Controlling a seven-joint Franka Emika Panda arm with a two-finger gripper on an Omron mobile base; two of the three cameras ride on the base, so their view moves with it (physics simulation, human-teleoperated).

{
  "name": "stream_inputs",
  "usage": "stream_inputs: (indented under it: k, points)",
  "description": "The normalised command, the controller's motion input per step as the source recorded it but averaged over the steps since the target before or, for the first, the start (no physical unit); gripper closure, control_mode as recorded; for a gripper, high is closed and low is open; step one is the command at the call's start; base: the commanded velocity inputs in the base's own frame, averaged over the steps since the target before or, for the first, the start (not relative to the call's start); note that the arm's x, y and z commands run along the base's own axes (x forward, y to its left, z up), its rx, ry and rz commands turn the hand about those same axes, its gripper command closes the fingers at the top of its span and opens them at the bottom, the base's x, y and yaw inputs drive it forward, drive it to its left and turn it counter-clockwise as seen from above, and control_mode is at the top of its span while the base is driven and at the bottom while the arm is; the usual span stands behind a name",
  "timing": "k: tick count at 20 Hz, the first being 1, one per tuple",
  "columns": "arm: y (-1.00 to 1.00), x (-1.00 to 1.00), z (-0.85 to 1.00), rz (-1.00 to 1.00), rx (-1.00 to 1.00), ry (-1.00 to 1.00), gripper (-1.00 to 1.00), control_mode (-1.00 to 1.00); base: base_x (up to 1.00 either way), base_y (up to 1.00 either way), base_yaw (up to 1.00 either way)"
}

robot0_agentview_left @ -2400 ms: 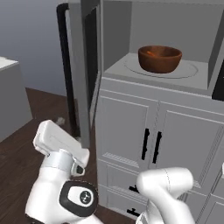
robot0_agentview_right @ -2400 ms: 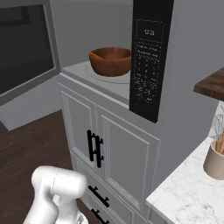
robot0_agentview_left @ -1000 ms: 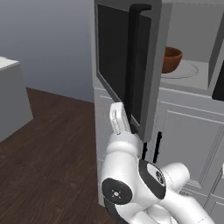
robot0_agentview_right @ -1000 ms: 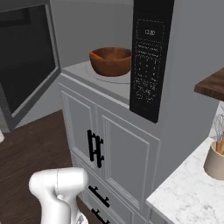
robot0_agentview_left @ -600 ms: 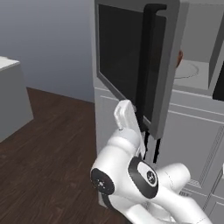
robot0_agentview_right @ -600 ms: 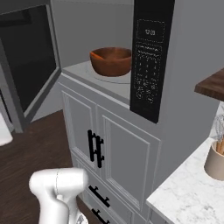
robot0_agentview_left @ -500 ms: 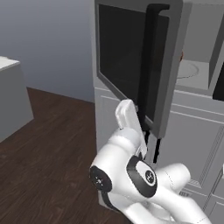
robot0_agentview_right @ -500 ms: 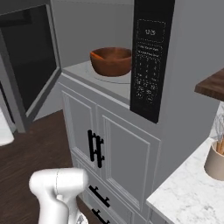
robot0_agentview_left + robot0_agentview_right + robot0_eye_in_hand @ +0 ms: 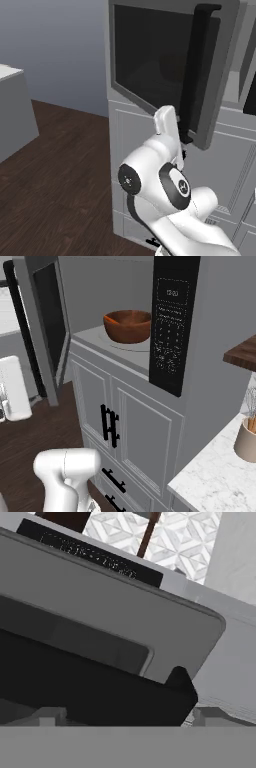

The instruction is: Pick the carrot from the sink and place it in the bowl. Then pick the bowl and place it in the microwave. Then close the microwave door and press the start button.

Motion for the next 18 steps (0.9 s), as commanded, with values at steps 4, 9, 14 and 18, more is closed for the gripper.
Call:
stream_inputs:
  k: [4,9,14,18]
  points:
    - [-0.95,0.74,0.30,0.00,0.25,-0.11,-1.00,-1.00,0.00,0.00,0.00]
    - [-0.80,0.96,0.37,0.02,0.24,-0.06,-1.00,-1.00,0.00,0.00,0.00]
    - [-0.46,0.99,0.23,0.06,0.15,-0.06,-1.00,-1.00,0.00,0.00,0.00]
    - [-0.24,0.98,0.13,0.08,0.09,-0.02,-1.00,-1.00,0.00,0.00,0.00]
